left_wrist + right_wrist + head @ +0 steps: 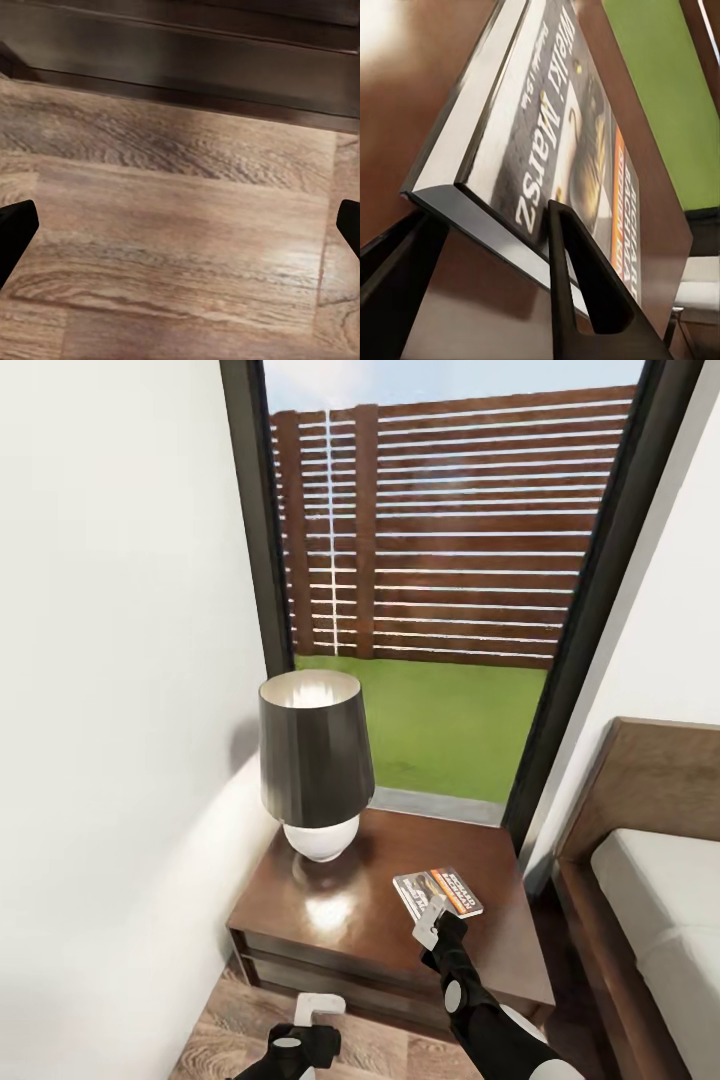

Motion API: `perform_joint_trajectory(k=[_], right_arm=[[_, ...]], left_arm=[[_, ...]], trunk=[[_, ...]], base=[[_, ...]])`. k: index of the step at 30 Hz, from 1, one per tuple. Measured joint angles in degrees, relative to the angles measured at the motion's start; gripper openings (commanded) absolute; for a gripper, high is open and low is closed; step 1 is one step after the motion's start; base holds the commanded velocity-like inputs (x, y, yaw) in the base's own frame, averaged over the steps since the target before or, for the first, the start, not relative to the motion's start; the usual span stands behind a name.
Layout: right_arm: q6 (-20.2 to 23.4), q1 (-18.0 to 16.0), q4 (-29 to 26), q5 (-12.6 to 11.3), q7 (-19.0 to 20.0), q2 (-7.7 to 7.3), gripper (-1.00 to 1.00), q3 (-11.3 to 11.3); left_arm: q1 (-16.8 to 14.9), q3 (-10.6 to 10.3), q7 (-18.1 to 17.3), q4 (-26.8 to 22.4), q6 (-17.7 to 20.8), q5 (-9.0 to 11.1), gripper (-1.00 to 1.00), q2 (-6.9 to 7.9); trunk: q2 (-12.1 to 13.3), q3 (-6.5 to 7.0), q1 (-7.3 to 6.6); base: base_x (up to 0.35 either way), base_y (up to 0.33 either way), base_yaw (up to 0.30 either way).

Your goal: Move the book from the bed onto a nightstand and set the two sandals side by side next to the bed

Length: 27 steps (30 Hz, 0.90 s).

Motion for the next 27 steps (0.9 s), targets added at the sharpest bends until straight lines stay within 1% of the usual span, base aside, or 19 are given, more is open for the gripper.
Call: perform_joint_trajectory(k=[5, 17, 23, 27], right_arm=[[-0.1, 0.0, 0.0, 0.0, 0.0, 0.0, -1.0, 0.01], [-0.12, 0.01, 0.01, -0.04, 0.0, 0.0, -1.0, 0.0], [-0.15, 0.0, 0.0, 0.01, 0.0, 0.0, -1.0, 0.01], [-0.14, -0.01, -0.07, 0.23, -0.04, 0.0, -1.0, -0.01]], left_arm=[[0.07, 0.0, 0.0, 0.0, -1.13, 0.1, 1.0, -0.02], [0.09, 0.0, 0.0, 0.0, -1.56, 0.13, 1.0, -0.07], [0.09, 0.0, -0.01, 0.0, -1.6, 0.12, 1.0, -0.07], [0.09, 0.0, -0.01, 0.0, -1.6, 0.13, 1.0, -0.07]], trunk=[[0.0, 0.0, 0.0], [-4.8, -2.15, 2.63], [-4.81, -2.15, 2.64], [-6.41, -2.86, 3.51]], base=[[0.011, 0.0, 0.0], [0.001, 0.0, 0.0], [0.0, 0.0, 0.0], [0.0, 0.0, 0.0]])
